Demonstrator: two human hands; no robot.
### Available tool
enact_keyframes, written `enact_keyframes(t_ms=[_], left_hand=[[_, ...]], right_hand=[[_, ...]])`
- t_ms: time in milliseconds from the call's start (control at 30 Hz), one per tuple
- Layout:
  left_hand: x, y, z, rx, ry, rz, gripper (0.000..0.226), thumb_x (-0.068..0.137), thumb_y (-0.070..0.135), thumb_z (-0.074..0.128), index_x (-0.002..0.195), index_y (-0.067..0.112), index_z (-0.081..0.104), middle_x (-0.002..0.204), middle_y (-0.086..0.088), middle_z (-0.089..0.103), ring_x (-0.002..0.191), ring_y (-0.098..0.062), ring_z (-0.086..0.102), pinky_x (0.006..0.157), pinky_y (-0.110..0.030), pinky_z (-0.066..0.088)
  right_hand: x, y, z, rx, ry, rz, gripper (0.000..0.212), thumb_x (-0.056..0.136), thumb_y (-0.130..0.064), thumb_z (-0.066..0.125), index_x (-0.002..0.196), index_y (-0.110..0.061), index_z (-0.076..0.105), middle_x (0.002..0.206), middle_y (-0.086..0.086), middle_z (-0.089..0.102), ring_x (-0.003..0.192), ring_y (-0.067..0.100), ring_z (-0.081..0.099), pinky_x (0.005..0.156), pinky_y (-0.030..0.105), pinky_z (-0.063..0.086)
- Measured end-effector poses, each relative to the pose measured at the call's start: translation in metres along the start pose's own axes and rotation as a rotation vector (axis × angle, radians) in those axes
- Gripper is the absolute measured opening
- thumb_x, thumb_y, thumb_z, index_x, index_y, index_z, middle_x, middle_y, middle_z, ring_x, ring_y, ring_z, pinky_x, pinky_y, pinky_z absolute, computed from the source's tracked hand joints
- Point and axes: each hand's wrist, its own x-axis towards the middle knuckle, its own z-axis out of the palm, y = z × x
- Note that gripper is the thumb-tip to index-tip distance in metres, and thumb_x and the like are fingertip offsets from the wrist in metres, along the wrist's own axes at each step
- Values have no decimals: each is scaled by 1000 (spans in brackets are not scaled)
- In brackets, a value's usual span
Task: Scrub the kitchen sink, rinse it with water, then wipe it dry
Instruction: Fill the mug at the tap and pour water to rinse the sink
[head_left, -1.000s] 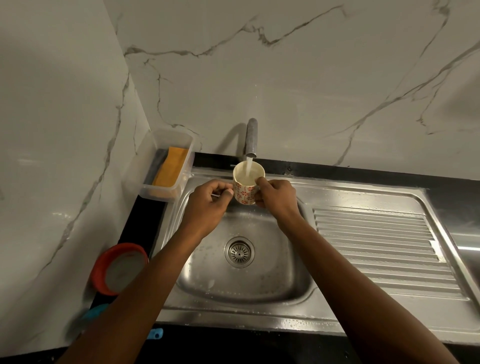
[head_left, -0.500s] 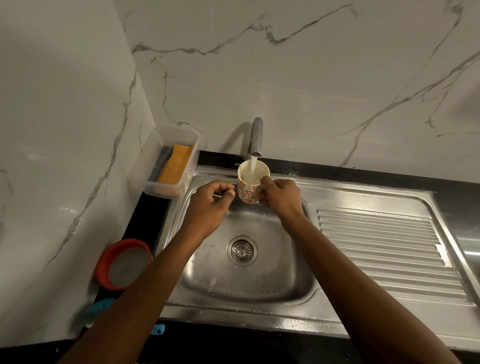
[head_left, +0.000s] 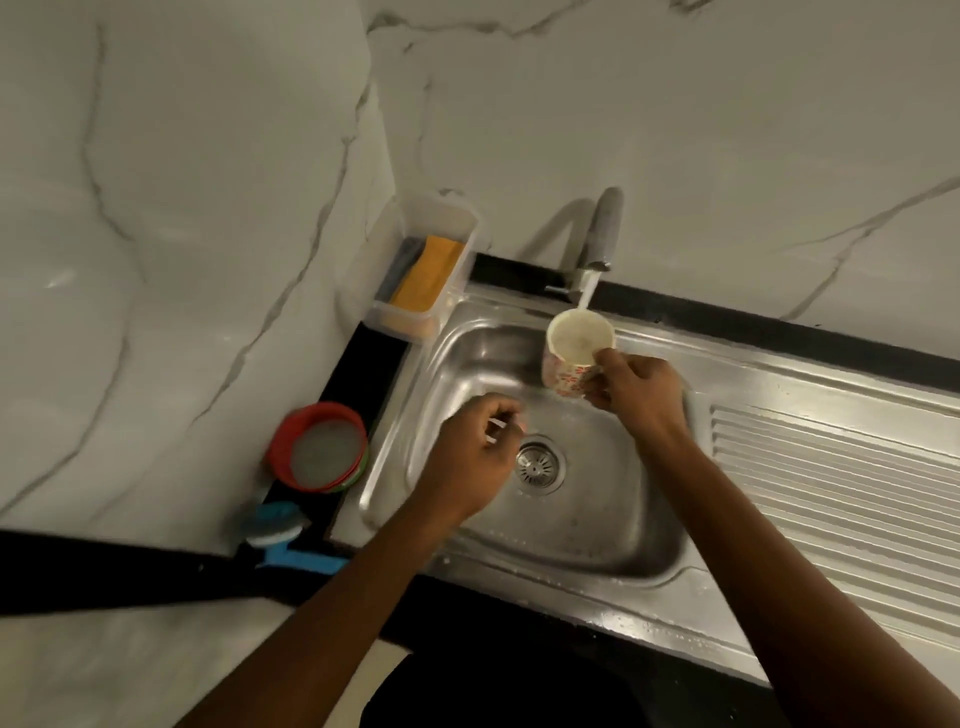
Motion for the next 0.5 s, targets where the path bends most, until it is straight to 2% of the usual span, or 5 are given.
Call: enact_keyframes(t_ms=[67,167,300,400,500], left_hand=[[-26,-15,3,31,-14,-63,32,99,25,64,131,20,67,127,7,67,108,-3,64,90,-16,51],[-61,-36,7,125,-42,-154,50,103,22,60,152,17,50,153,1,49,135,-8,48,98,3,30],[-87,-60,5,227,-100,-323,72,107,28,52,167,15,15,175,-3,4,161,-17,6,128,-27,12],[-94,-75,-6,382,-166,-466,82,108,35,47,166,11,-6,174,-8,-19,161,-27,-14,132,-44,3],[-89,-85,-19,553,-204,-550,86,107,39,43,164,2,-10,171,-19,-22,158,-37,-21,130,-50,-2]], right_hand=[[-6,15,3,9,-40,6,33,83,-50,64,72,-22,80,75,5,79,78,27,78,84,57,63],[-18,41,11,-25,-112,27,32,91,-40,67,71,-19,80,72,6,78,78,29,78,85,58,62],[-32,64,27,-204,-277,-19,35,96,-41,65,71,-19,78,71,1,77,76,26,77,83,54,63],[-43,57,46,-393,-403,-137,36,97,-36,63,67,-18,75,68,0,75,70,25,72,71,41,59],[-50,39,71,-561,-493,-269,42,95,-40,61,64,-14,71,63,5,69,65,26,66,63,38,53]])
